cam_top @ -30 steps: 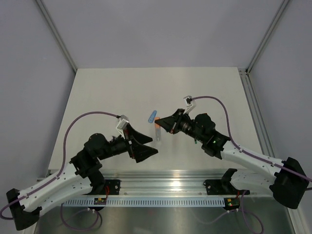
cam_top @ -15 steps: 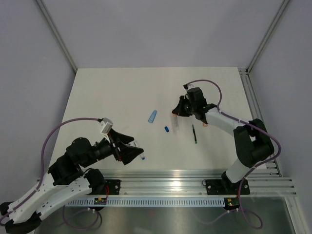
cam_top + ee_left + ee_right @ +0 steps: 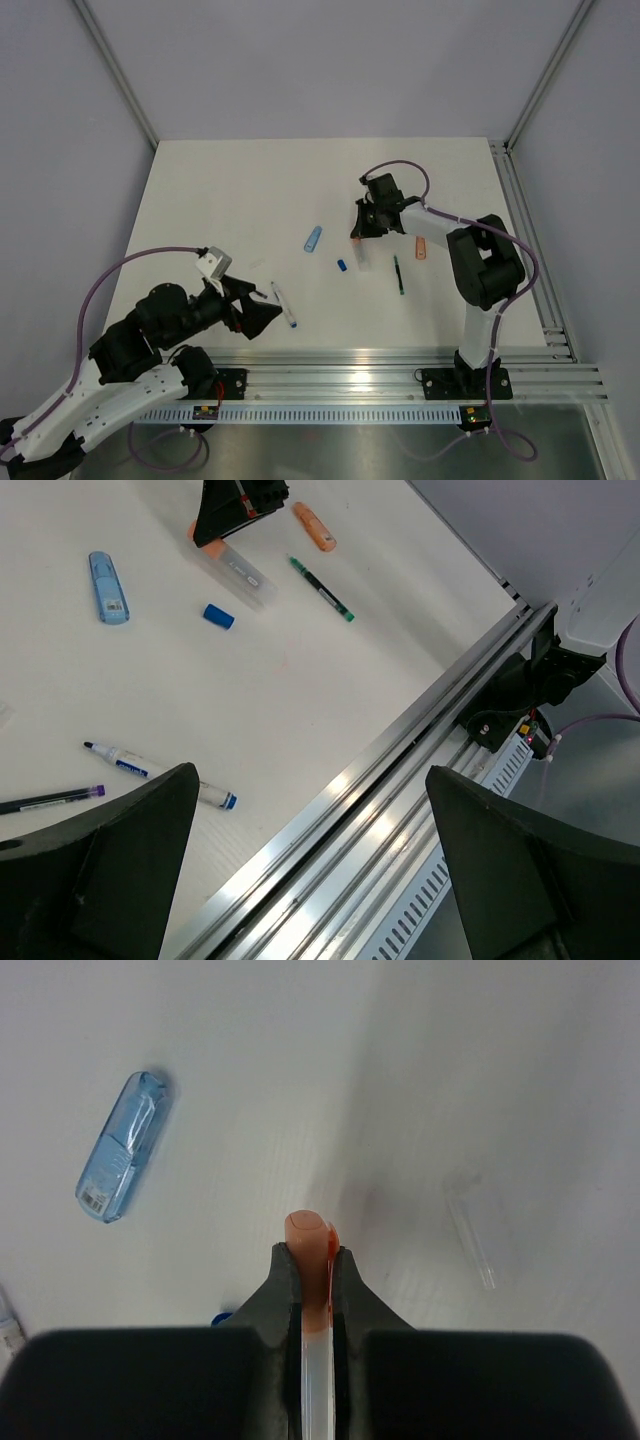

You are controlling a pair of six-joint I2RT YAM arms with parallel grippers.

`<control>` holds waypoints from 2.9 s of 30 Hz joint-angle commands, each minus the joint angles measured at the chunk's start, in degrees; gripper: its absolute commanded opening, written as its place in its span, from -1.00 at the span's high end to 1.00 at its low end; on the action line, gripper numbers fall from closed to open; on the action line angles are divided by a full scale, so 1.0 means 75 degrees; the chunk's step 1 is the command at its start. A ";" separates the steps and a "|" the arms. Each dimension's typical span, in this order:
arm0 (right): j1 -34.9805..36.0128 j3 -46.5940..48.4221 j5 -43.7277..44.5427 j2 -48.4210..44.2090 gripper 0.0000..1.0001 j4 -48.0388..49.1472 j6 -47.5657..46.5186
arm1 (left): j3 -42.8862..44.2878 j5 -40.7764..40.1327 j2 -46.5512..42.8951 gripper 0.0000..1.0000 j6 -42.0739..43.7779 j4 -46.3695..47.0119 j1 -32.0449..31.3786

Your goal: Insert the pens into the pen caps

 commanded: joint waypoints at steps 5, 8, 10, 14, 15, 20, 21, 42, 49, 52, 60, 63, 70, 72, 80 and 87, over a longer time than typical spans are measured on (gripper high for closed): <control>0.0064 0.0550 0.0183 0.0401 0.84 -0.0260 0.0110 | -0.0045 -0.0365 -0.0061 -0.98 0.0125 0.0054 0.0110; 0.0075 0.0551 0.0148 0.0483 0.69 -0.0260 0.0168 | -0.0081 -0.0470 -0.0096 -0.98 0.0078 0.0043 0.0169; 0.0087 0.0539 0.0230 0.0425 0.43 -0.0260 0.0204 | -0.0092 -0.0436 -0.0061 -0.98 0.0067 0.0031 0.0204; 0.0111 0.0527 0.0171 0.0144 0.07 -0.0284 0.0239 | -0.0104 -0.0260 -0.0002 -0.98 0.0101 0.0078 0.0368; 0.0122 0.0527 0.0160 -0.0031 0.04 -0.0319 0.0262 | -0.0104 -0.0213 0.0009 -0.98 0.0102 0.0090 0.0415; 0.0356 0.0352 0.0148 -0.0920 -0.10 -0.0260 0.0379 | -0.0128 -0.0119 -0.0049 -0.98 0.0125 0.0125 0.0650; 0.0426 0.0316 0.0171 -0.1027 -0.11 -0.0284 0.0403 | -0.0128 -0.0107 -0.0061 -0.98 0.0125 0.0125 0.0673; 0.4751 0.0385 0.2092 -0.0409 -0.16 -0.0258 0.1715 | 0.0001 -0.2355 -0.1139 -0.98 -0.0695 -0.0483 0.1985; 0.5068 0.1497 0.2702 0.0588 -0.10 -0.1080 0.1668 | -0.0034 -0.2475 -0.1069 -0.98 -0.0930 -0.0496 0.2395; 0.5103 0.1814 0.2819 0.0904 -0.07 -0.1303 0.1668 | -0.0011 -0.2358 -0.0998 -0.98 -0.0941 -0.0485 0.2454; 0.5185 0.2249 0.3287 0.1456 0.21 -0.1725 0.1774 | 0.0025 -0.2030 -0.0905 -0.98 -0.1012 -0.0473 0.2560; 0.5173 0.2261 0.3452 0.1573 0.27 -0.1877 0.1856 | 0.0001 -0.1819 -0.0870 -0.98 -0.0918 -0.0414 0.2583; 0.5173 0.2297 0.3476 0.1749 0.33 -0.2006 0.1950 | -0.0010 -0.1525 -0.0752 -0.98 -0.0848 -0.0356 0.2665; 0.5173 0.2285 0.3522 0.1772 0.46 -0.1960 0.1996 | -0.0022 -0.1420 -0.0752 -0.98 -0.0813 -0.0321 0.2666; 0.5173 0.1021 0.4542 0.0044 1.00 -0.0908 0.2336 | -0.0174 -0.0122 -0.1045 -0.98 -0.0543 0.0228 0.2666; 0.5173 -0.1028 0.4401 -0.2865 1.00 0.0934 0.2547 | -0.0619 0.2140 -0.0495 -0.97 -0.0952 0.1330 0.2666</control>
